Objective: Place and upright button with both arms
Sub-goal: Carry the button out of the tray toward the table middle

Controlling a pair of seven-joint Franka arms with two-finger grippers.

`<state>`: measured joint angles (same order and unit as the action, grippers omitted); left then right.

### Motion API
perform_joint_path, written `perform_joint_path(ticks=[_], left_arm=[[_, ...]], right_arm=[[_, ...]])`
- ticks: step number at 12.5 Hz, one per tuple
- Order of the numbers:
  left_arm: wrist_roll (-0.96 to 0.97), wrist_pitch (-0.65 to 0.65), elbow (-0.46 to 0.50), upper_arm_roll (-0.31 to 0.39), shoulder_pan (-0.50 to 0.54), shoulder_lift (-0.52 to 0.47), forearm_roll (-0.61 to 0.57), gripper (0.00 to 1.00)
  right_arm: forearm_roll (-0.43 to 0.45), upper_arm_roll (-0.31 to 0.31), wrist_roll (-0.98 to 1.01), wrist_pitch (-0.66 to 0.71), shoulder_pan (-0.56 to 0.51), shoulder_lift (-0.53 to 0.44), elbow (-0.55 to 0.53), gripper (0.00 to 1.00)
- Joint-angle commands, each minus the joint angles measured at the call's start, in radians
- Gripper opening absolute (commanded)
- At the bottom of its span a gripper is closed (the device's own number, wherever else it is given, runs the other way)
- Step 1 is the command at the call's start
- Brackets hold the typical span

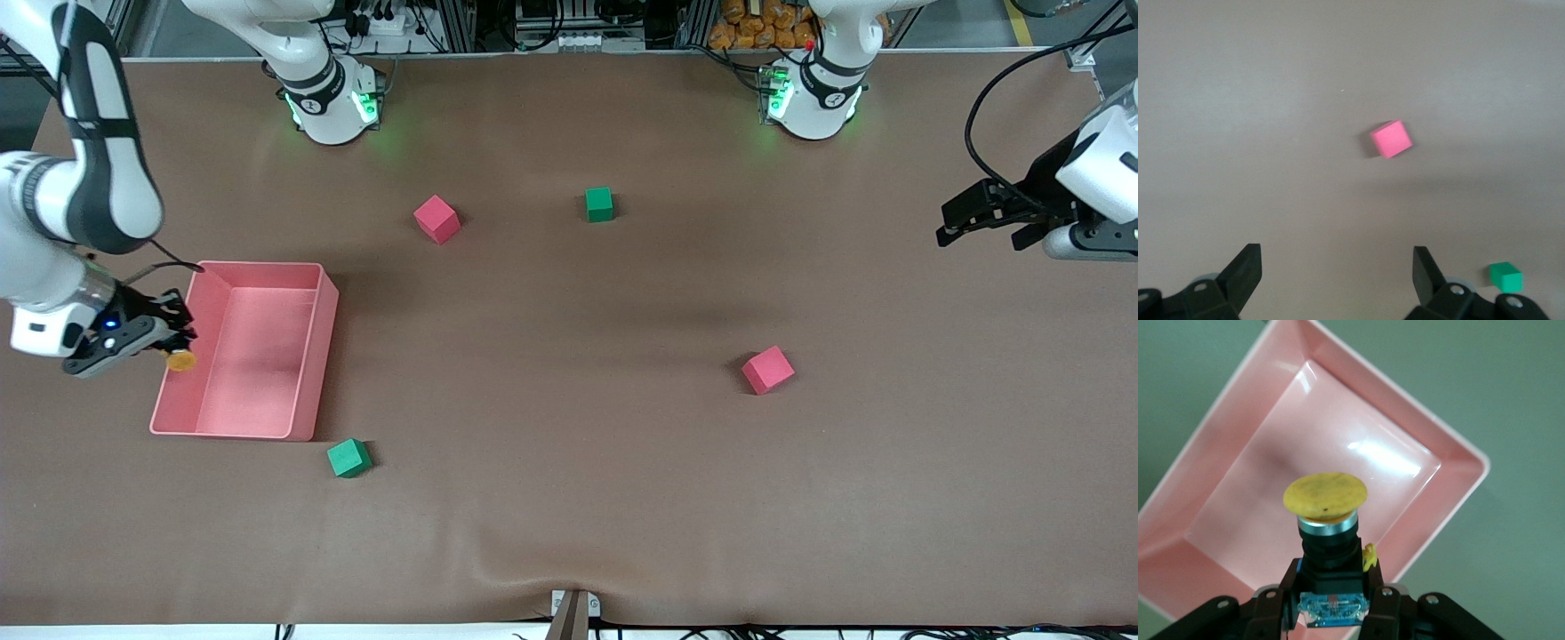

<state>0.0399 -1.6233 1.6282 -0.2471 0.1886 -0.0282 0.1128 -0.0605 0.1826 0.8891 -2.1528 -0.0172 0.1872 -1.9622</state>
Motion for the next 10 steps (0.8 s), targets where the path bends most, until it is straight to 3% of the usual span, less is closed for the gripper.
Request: perform_joint_path(ticks=[1,10], left_arm=[[0.003,0.0,-0.016,-0.003,0.014,0.022,0.018,1.0],[-0.012,0.008,-0.019,0.002,0.017,0.011,0.005,1.0]], right_arm=[[0.047,-0.009,0.01,0.154,0.016,0.021,0.146,0.0],[0.025,-0.014,-0.408,0.335,0.189,0.054,0.321,0.0]])
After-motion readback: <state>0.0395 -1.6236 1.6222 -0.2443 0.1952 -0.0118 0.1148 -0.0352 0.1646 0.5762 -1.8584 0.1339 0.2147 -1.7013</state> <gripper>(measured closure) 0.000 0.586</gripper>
